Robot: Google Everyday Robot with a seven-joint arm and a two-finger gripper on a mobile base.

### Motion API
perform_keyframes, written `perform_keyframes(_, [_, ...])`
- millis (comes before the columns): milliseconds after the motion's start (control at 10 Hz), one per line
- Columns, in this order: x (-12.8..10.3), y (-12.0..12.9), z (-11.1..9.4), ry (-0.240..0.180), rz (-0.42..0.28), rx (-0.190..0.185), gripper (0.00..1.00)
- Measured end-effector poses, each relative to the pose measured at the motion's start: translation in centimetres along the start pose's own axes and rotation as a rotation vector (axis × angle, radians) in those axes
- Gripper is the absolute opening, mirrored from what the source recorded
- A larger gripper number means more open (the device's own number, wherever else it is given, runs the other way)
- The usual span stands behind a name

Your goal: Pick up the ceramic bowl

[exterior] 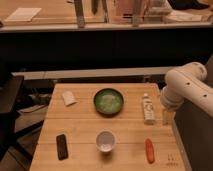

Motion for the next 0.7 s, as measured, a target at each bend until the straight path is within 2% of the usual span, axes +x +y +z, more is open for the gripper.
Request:
perform_keyframes(300, [-3.4, -2.8, -0.3, 0.035, -0.091, 0.036, 0.8])
perform_keyframes(700, [-4.4, -3.8, -0.2, 0.066, -0.163, 0.061, 0.8])
